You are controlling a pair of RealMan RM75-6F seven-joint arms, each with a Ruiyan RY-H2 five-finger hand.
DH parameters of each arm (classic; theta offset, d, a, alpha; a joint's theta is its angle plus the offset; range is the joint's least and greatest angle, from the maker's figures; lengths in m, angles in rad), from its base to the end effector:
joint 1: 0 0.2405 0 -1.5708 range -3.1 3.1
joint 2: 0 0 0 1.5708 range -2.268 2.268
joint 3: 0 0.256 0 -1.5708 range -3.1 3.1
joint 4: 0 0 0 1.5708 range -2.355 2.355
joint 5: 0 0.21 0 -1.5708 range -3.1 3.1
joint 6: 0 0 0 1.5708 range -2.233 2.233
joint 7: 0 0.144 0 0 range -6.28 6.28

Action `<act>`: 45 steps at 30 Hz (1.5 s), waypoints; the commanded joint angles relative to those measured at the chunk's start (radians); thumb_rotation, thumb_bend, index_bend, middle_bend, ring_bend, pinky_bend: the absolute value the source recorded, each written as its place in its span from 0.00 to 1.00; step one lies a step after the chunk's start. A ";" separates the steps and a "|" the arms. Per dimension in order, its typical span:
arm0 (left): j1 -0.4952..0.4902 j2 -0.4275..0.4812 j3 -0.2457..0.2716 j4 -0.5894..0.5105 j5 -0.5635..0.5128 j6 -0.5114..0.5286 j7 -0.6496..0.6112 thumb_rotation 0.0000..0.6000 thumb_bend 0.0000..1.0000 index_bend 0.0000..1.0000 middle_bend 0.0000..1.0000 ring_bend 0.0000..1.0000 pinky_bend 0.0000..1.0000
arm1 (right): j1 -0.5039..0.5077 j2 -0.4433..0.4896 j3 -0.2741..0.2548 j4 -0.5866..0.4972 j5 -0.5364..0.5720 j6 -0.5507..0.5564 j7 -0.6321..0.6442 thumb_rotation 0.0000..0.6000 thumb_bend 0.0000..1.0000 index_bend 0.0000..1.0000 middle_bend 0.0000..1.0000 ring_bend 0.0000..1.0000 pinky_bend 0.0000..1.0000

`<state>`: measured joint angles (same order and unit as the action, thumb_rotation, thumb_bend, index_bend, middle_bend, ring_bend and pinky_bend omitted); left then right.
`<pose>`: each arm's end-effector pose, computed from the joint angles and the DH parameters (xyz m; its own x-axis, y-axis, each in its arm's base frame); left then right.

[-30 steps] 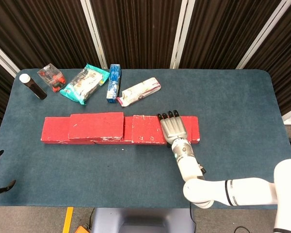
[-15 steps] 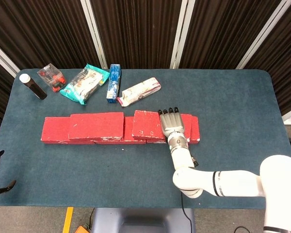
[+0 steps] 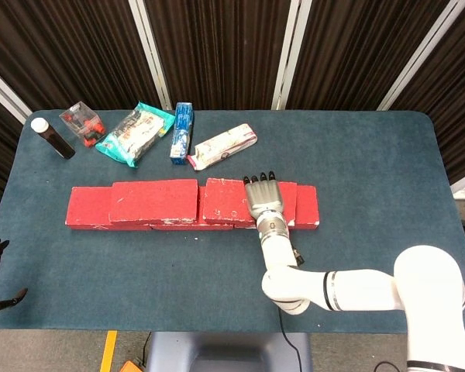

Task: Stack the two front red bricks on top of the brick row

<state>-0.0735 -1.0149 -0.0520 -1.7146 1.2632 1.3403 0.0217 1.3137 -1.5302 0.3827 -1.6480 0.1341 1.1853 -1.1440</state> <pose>-0.3381 0.1715 0.1762 0.3627 0.1480 0.9201 0.8931 0.2266 -0.3886 -0.0133 -0.3871 -0.0048 0.5897 -0.4420 0.6760 -0.7873 -0.1279 0.6032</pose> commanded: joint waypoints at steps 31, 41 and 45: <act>0.003 0.011 -0.005 0.007 -0.003 -0.005 -0.039 1.00 0.23 0.00 0.00 0.00 0.03 | 0.059 -0.077 0.041 0.111 0.058 -0.017 -0.043 1.00 0.33 0.39 0.26 0.17 0.00; 0.003 0.012 -0.007 0.006 -0.009 -0.007 -0.038 1.00 0.23 0.00 0.00 0.00 0.03 | 0.069 -0.099 0.050 0.132 0.059 -0.032 -0.057 1.00 0.33 0.40 0.26 0.17 0.00; 0.003 0.012 -0.007 0.006 -0.010 -0.007 -0.040 1.00 0.23 0.00 0.00 0.00 0.03 | 0.066 -0.098 0.052 0.131 0.057 -0.034 -0.056 1.00 0.34 0.40 0.26 0.17 0.00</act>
<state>-0.0702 -1.0033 -0.0592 -1.7085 1.2531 1.3329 -0.0180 1.3793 -1.6283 0.4348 -1.5165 0.1910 1.1509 -1.1995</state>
